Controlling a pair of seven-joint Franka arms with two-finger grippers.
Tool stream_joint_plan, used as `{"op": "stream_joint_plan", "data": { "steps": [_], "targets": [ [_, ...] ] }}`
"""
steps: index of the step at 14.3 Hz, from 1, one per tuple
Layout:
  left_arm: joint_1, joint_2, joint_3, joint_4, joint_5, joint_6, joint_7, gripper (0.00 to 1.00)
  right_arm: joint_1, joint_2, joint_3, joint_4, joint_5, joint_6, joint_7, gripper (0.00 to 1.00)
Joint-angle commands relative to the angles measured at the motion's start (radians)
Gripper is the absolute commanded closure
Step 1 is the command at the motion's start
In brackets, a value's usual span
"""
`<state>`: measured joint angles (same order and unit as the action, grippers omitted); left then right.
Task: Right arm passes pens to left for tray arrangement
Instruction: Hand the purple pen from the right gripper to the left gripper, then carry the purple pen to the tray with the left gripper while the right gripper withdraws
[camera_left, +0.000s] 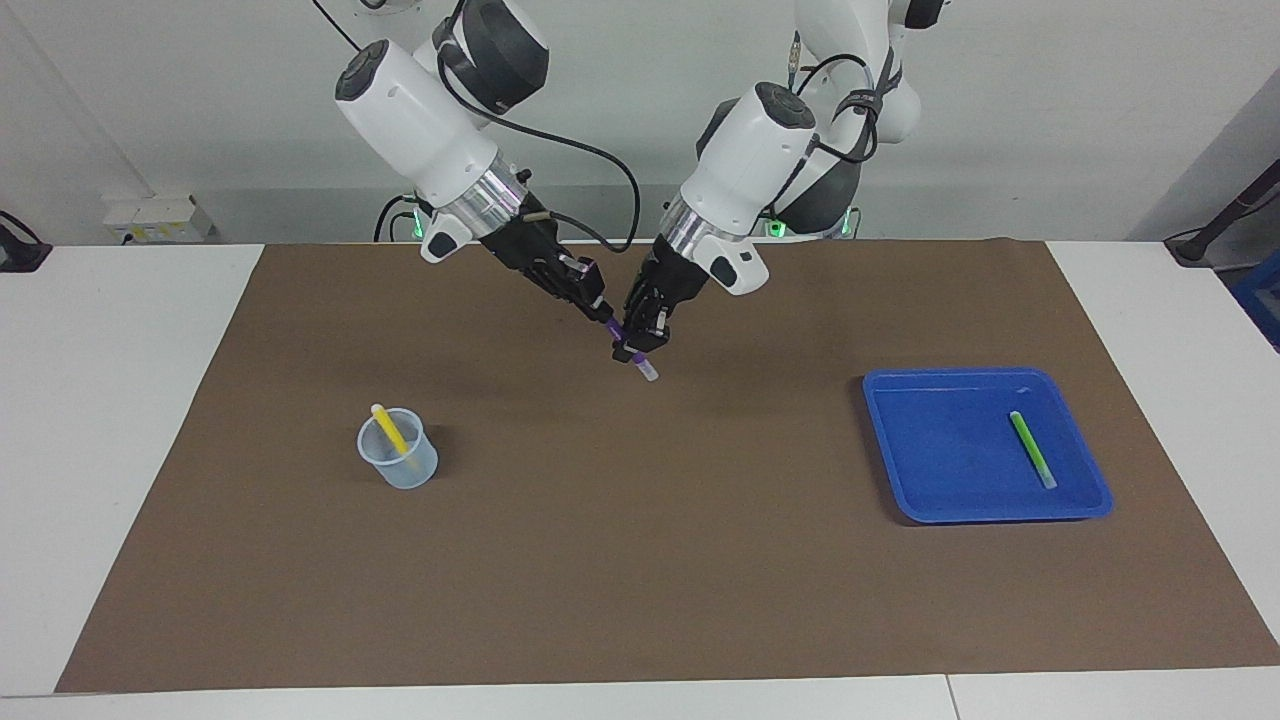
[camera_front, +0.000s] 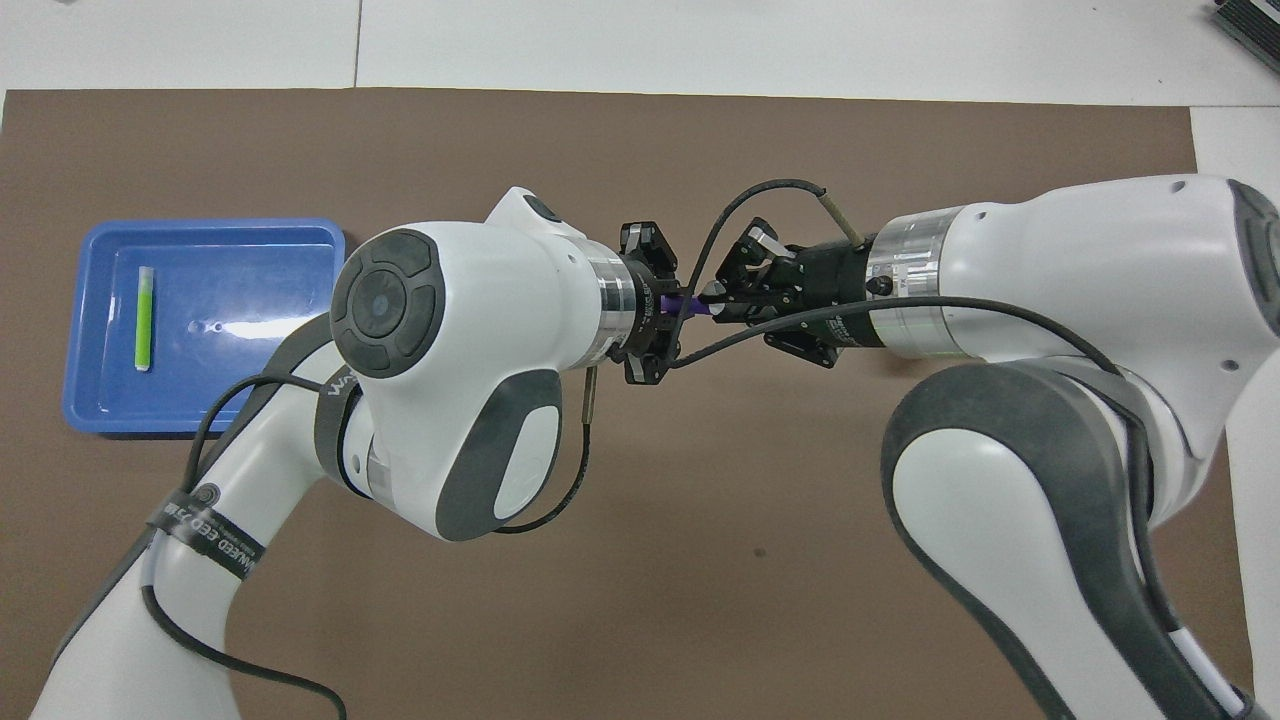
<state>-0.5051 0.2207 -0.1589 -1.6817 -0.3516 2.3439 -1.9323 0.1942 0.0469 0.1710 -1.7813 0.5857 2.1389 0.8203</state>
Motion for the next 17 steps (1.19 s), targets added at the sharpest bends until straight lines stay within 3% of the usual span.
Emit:
{"op": "stream_joint_plan", "data": {
  "steps": [1, 2, 4, 11, 17],
  "targets": [
    [0.002, -0.007, 0.004, 0.008, 0.017, -0.023, 0.010, 1.00, -0.010, -0.009, -0.002, -0.017, 0.005, 0.004, -0.050, 0.31],
    [0.003, -0.010, 0.004, 0.008, 0.031, -0.041, 0.018, 1.00, -0.016, -0.009, -0.004, -0.017, 0.000, -0.003, -0.067, 0.16],
    [0.005, -0.018, 0.010, 0.010, 0.046, -0.090, 0.085, 1.00, -0.051, -0.007, -0.007, -0.009, -0.030, -0.022, -0.099, 0.06],
    [0.160, -0.055, 0.015, 0.010, 0.046, -0.322, 0.510, 1.00, -0.232, -0.016, -0.008, 0.008, -0.185, -0.235, -0.450, 0.02],
    [0.350, -0.073, 0.019, 0.002, 0.049, -0.489, 0.970, 1.00, -0.277, -0.033, -0.008, -0.013, -0.401, -0.284, -0.631, 0.00]
  ]
}}
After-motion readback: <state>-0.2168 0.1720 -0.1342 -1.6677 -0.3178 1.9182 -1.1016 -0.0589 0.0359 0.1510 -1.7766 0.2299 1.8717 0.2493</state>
